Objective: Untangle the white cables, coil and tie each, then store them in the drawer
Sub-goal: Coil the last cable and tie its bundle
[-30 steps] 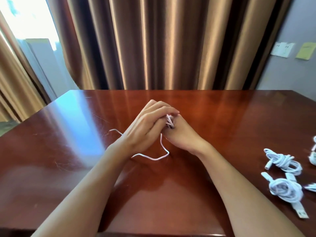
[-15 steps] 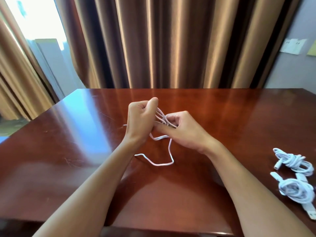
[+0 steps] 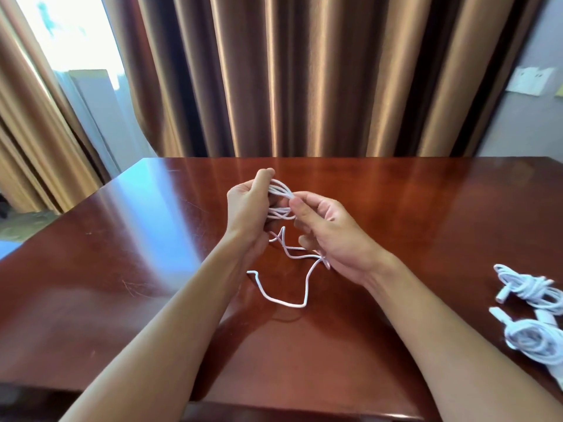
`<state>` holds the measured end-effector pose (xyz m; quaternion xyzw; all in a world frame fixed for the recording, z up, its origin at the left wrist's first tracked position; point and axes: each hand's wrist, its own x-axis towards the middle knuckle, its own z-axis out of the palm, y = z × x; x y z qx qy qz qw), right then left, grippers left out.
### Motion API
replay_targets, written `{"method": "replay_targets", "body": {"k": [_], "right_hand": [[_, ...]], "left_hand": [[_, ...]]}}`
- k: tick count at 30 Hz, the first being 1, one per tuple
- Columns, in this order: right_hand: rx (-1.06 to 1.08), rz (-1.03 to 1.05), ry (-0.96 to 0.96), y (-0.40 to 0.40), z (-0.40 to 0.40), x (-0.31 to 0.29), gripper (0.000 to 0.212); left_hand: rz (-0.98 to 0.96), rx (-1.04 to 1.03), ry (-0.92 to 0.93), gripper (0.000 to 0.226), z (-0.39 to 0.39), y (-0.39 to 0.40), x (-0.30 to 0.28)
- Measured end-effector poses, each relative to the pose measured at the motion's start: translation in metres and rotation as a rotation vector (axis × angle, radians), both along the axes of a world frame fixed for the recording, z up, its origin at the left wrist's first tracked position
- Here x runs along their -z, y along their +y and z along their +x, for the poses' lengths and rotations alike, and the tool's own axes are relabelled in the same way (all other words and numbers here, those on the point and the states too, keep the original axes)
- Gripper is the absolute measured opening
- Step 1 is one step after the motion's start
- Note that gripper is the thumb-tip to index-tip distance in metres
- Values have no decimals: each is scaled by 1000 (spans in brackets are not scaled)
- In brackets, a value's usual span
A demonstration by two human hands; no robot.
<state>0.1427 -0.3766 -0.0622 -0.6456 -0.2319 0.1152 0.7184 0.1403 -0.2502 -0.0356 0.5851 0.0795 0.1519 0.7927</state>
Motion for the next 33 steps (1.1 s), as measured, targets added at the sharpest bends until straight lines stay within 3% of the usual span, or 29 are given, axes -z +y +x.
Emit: {"method": "replay_targets", "body": {"k": [4,7,10,12,15,20,23,26,31,33], "right_hand": [[-107,153,196,1,-3,-4,23],[-100,139,193,0,-3,-5,29],[-127,108,170,1,-3,-3,36],[-107,72,132,1,-3,-3,42],[-27,98,145,1,-2,-4,47],[34,100,80,-4,1,-6,30],[55,-25,-2,-5,0,-6,34],[59,-6,-11,-3,0,-5,47],[123,66,-98,0,-3,-7,27],[128,-10,-174,4,-7,-4,25]], "left_hand": [[-88,119,146,39,0,5,-3],[-100,209,222,52,0,9,-4],[-72,223,245,42,0,9,-5],[34,189,208,31,1,9,-2],[278,120,73,32,4,10,6],[790,65,-266,48,8,14,13],[996,49,-279,60,8,11,17],[886,-5,-269,59,7,7,18],[406,-124,-148,49,17,11,20],[214,-169,-96,48,13,8,19]]}}
